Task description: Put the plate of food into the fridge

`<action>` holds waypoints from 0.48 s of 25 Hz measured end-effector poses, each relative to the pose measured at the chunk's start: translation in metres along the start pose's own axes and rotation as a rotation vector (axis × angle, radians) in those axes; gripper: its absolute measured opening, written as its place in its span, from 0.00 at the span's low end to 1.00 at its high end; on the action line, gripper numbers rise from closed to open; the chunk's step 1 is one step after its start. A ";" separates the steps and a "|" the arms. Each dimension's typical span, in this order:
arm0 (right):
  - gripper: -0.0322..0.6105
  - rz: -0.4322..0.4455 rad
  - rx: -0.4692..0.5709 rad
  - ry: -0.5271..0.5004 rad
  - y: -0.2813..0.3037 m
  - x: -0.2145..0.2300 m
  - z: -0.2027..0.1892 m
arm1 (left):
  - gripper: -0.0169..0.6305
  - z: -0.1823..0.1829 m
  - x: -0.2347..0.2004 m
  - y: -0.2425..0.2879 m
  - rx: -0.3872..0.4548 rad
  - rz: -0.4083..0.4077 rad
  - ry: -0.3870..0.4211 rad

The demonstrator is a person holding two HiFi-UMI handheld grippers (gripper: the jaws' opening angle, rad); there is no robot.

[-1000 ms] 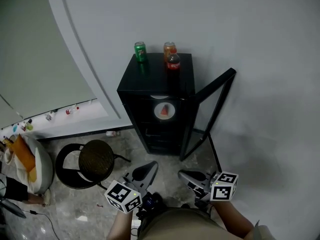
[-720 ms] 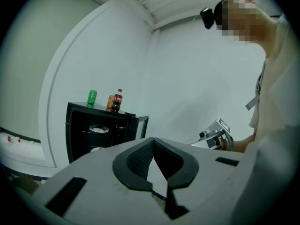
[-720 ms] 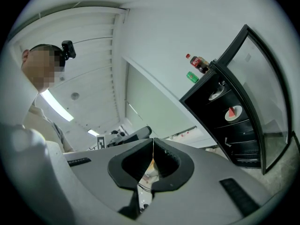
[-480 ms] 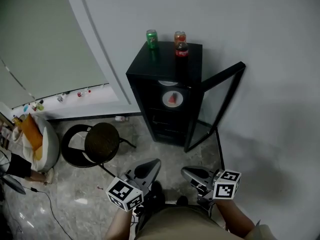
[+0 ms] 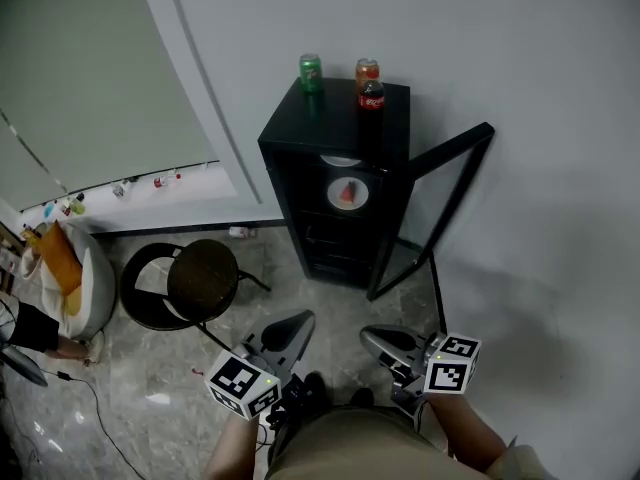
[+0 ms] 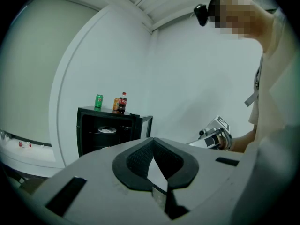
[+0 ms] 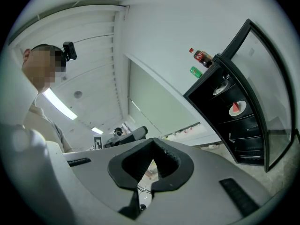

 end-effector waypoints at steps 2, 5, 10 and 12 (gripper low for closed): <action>0.08 -0.007 -0.003 -0.001 0.009 -0.002 -0.003 | 0.04 -0.001 -0.008 -0.005 0.002 -0.003 0.003; 0.08 -0.022 -0.003 0.003 0.025 -0.004 -0.005 | 0.04 -0.004 -0.023 -0.017 0.007 -0.007 -0.012; 0.08 -0.038 -0.013 -0.003 0.062 -0.013 -0.009 | 0.04 0.000 -0.057 -0.039 0.036 -0.010 -0.032; 0.08 -0.044 -0.013 0.008 0.077 -0.016 -0.011 | 0.04 0.001 -0.070 -0.047 0.043 -0.014 -0.031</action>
Point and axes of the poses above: the fingertips, and each gripper's own axes: y forward along the fingers, x to its right, z out of its top, the point moved 1 cm from there along -y, backward along the fingers, and after that the axes turned 4 degrees about -z, right-handed, at the moved point
